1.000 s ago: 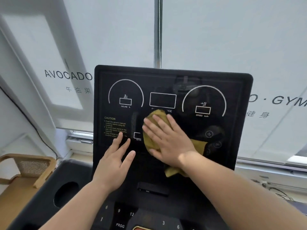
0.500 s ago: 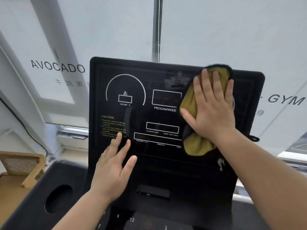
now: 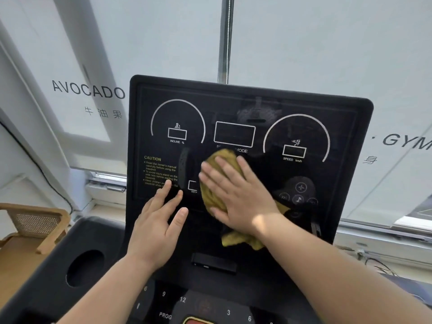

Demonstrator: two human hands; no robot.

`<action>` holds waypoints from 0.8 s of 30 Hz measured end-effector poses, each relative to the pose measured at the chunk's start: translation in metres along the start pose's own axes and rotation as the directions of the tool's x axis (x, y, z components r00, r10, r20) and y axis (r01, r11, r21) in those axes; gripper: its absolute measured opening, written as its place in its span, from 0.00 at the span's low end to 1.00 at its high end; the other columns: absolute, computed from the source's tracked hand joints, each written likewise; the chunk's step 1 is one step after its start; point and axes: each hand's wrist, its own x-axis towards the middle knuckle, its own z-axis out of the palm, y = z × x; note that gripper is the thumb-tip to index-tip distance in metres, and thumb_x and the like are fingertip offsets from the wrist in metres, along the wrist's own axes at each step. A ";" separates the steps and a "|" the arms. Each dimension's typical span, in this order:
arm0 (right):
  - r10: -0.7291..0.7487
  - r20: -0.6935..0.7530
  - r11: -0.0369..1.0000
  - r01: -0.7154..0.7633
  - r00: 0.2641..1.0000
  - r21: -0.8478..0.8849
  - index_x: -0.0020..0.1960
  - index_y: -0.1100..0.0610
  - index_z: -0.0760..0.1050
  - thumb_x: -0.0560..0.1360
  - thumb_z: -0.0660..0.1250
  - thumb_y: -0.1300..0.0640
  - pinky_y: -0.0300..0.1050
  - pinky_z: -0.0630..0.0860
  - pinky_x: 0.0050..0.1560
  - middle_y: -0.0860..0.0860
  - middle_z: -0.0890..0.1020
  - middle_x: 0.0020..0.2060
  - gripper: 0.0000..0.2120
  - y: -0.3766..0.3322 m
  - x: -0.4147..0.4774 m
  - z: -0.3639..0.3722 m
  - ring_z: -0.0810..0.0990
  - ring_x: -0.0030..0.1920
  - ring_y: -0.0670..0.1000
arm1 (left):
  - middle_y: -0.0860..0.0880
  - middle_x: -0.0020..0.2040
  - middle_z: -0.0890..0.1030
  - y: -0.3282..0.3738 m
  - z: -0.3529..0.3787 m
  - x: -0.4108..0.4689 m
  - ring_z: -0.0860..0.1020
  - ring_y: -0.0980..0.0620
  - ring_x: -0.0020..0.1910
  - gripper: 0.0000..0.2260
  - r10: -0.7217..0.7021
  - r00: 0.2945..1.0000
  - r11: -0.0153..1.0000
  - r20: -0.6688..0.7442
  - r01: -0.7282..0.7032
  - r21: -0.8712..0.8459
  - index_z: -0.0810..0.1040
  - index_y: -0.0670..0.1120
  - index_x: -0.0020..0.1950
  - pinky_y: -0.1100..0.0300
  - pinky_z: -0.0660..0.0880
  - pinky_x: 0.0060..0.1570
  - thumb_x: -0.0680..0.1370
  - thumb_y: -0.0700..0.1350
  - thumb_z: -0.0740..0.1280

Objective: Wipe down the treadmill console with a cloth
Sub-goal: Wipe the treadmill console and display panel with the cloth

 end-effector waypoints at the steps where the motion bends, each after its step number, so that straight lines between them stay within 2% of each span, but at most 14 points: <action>1: -0.044 0.005 0.999 0.044 0.999 -0.003 0.84 0.51 0.43 0.81 0.49 0.34 0.64 0.36 0.80 0.50 0.43 0.84 0.38 -0.005 -0.014 0.007 0.41 0.83 0.57 | 0.62 0.81 0.53 0.000 0.000 0.001 0.54 0.55 0.80 0.33 -0.001 1.000 1.000 -0.004 0.001 0.003 0.69 0.56 0.76 0.52 0.55 0.77 0.78 0.70 0.46; 4: -0.021 -0.026 1.000 0.021 0.999 0.019 0.84 0.50 0.51 0.81 0.55 0.35 0.63 0.43 0.81 0.49 0.51 0.84 0.37 0.002 -0.055 0.018 0.49 0.83 0.55 | 0.63 0.81 0.53 0.000 0.001 0.002 0.54 0.55 0.81 0.34 -0.005 1.000 1.000 -0.007 0.005 0.008 0.68 0.57 0.76 0.49 0.56 0.77 0.77 0.71 0.46; 6: 0.053 -0.049 0.999 -0.053 0.997 0.009 0.84 0.49 0.55 0.78 0.58 0.34 0.65 0.47 0.80 0.49 0.55 0.83 0.39 0.024 -0.073 0.017 0.53 0.83 0.56 | 0.64 0.81 0.52 -0.001 0.001 0.001 0.53 0.55 0.81 0.36 -0.014 1.000 1.000 0.000 0.014 -0.006 0.67 0.57 0.77 0.49 0.56 0.78 0.76 0.74 0.43; 8: 0.170 -0.063 0.985 -0.170 0.983 0.000 0.83 0.49 0.56 0.77 0.58 0.31 0.67 0.47 0.80 0.49 0.54 0.83 0.41 0.057 -0.076 0.008 0.55 0.82 0.57 | 0.64 0.81 0.51 -0.001 0.001 0.000 0.52 0.55 0.81 0.38 -0.017 1.000 1.000 0.002 0.017 -0.015 0.67 0.58 0.77 0.48 0.56 0.78 0.75 0.75 0.42; 12: 0.470 -0.066 0.882 -0.465 0.880 0.075 0.84 0.52 0.52 0.78 0.52 0.30 0.66 0.41 0.80 0.51 0.51 0.84 0.42 0.116 -0.029 -0.025 0.49 0.83 0.59 | 0.65 0.81 0.50 -0.001 0.001 -0.001 0.51 0.55 0.81 0.39 -0.020 1.000 1.000 0.008 0.020 -0.003 0.66 0.58 0.78 0.48 0.56 0.78 0.74 0.76 0.41; 14: 0.545 -0.071 0.837 -0.535 0.836 0.115 0.84 0.52 0.48 0.78 0.51 0.29 0.67 0.39 0.80 0.52 0.48 0.84 0.43 0.122 0.002 -0.035 0.45 0.83 0.60 | 0.66 0.81 0.49 -0.001 0.000 -0.001 0.50 0.56 0.81 0.38 -0.022 1.000 1.000 0.012 0.023 -0.014 0.65 0.59 0.78 0.48 0.55 0.78 0.74 0.76 0.40; 17: 0.528 -0.093 0.848 -0.517 0.844 0.117 0.84 0.54 0.45 0.79 0.51 0.29 0.68 0.41 0.80 0.53 0.46 0.84 0.44 0.107 0.035 -0.038 0.44 0.83 0.60 | 0.68 0.80 0.48 -0.004 0.000 -0.002 0.49 0.59 0.80 0.37 -0.017 1.000 1.000 0.013 0.018 -0.026 0.64 0.61 0.78 0.50 0.53 0.78 0.75 0.75 0.41; 20: 0.426 -0.100 0.904 -0.419 0.899 0.084 0.85 0.53 0.44 0.80 0.47 0.30 0.68 0.41 0.79 0.52 0.45 0.84 0.42 0.079 0.051 -0.037 0.43 0.83 0.60 | 0.69 0.80 0.47 -0.004 0.003 -0.002 0.47 0.62 0.78 0.33 -0.002 1.000 1.000 0.006 0.002 -0.022 0.64 0.61 0.77 0.53 0.51 0.77 0.77 0.72 0.44; 24: 0.224 -0.053 0.974 -0.223 0.973 0.036 0.84 0.51 0.39 0.81 0.44 0.32 0.67 0.39 0.79 0.50 0.40 0.83 0.39 0.031 0.045 -0.023 0.39 0.83 0.58 | 0.65 0.81 0.51 -0.005 0.006 -0.001 0.52 0.57 0.80 0.34 0.032 0.999 0.999 -0.026 -0.032 -0.005 0.67 0.59 0.77 0.53 0.52 0.77 0.77 0.72 0.42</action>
